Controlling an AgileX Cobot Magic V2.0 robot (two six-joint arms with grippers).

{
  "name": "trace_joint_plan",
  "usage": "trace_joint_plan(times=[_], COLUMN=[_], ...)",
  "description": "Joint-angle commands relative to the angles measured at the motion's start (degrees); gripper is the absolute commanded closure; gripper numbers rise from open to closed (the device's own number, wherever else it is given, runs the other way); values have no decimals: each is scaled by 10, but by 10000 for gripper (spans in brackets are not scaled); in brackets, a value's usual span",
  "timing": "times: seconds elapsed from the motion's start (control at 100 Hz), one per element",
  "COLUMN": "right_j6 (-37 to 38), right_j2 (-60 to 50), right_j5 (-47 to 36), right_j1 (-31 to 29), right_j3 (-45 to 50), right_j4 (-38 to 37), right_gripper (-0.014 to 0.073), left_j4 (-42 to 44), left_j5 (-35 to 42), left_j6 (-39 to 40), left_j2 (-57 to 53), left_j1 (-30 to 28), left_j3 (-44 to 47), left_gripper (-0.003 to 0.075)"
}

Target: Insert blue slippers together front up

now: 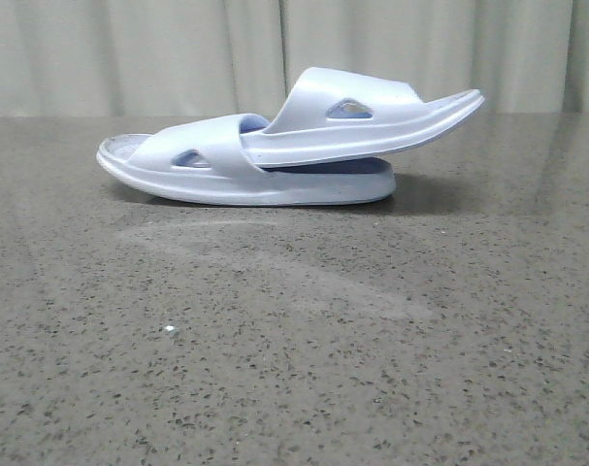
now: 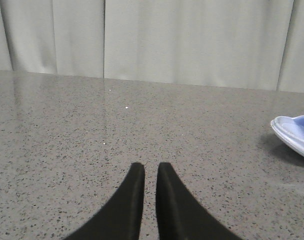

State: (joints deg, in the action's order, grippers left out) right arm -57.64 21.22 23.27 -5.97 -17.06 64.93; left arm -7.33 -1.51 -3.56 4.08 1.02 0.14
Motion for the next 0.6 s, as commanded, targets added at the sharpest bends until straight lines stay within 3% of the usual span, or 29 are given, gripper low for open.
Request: trace_joint_plan(times=[0.0,0.59], right_j6=[-5,-5], right_j2=[2,2], right_j5=[-19,-26], right_j1=[0,0], right_j3=[-14,-14], right_j4=[19,19], right_gripper=[682,683], left_j4=[-5,-5], left_j5=[43,43], left_j6=[-1,-1], left_j2=[4,4], left_j1=[-1,-1], left_j3=[5,5], left_gripper=[705,705])
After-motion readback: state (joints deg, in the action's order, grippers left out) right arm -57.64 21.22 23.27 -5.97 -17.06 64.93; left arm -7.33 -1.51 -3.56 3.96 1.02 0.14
